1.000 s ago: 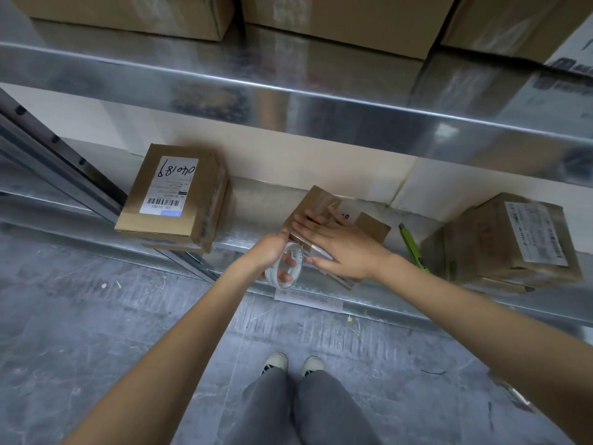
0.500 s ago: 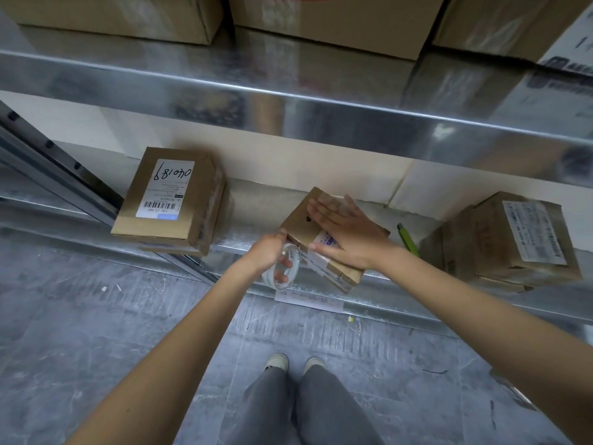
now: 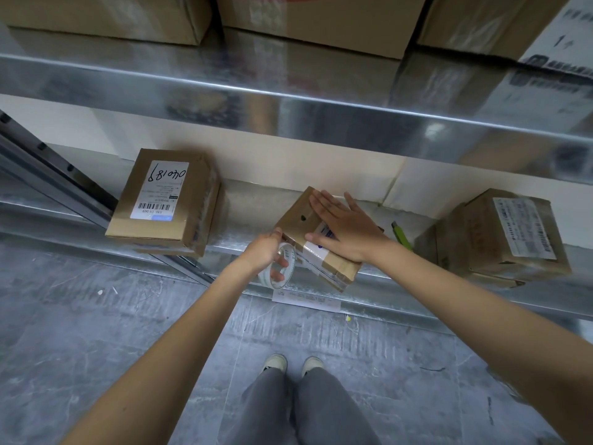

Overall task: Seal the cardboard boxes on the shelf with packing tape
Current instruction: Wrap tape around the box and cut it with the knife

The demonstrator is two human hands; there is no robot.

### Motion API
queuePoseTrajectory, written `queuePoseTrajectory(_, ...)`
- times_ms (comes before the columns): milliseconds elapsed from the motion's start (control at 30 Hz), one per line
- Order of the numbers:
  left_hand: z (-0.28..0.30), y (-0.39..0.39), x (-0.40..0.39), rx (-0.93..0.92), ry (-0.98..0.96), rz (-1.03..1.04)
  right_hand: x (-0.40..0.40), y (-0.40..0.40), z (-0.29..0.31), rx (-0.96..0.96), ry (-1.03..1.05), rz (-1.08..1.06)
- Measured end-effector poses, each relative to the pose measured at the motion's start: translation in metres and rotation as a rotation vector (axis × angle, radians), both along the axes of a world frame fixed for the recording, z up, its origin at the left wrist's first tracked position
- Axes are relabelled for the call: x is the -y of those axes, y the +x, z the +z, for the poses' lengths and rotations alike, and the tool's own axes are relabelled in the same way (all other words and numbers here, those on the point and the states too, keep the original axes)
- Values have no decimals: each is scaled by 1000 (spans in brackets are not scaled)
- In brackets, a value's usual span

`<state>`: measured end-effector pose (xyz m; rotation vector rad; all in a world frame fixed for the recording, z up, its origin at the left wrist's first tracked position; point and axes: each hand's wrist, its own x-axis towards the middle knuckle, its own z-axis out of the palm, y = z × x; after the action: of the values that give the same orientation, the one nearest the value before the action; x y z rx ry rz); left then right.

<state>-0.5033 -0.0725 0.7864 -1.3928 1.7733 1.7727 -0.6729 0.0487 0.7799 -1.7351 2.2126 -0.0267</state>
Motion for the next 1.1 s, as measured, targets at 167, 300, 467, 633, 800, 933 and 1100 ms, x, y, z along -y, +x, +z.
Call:
queuePoseTrajectory(167,2,-1,0,1,-18,-19,-4,19,4,17,-87,129)
queuePoseTrajectory(300,3,0,0,-34,-35,4,-5,28,-7,-11,-84,152)
queuePoseTrajectory(467,-4,16,2,-118,-184,-92,-6,30,-10,-57,-71,86)
queuePoseTrajectory(633,-11,45,-13,-246,-107,-90,1,31,-6,-95,40,-31)
queuePoseTrajectory(800,-23,43,-39,-329,-49,423,4,36,0,-16,-5,-136)
queuePoseTrajectory(933,-6,31,-43,-578,58,856,4,45,11,161,-123,-266)
queuePoseTrajectory(1100,19,14,-38,-686,-181,1042,8,75,22,830,-454,-552)
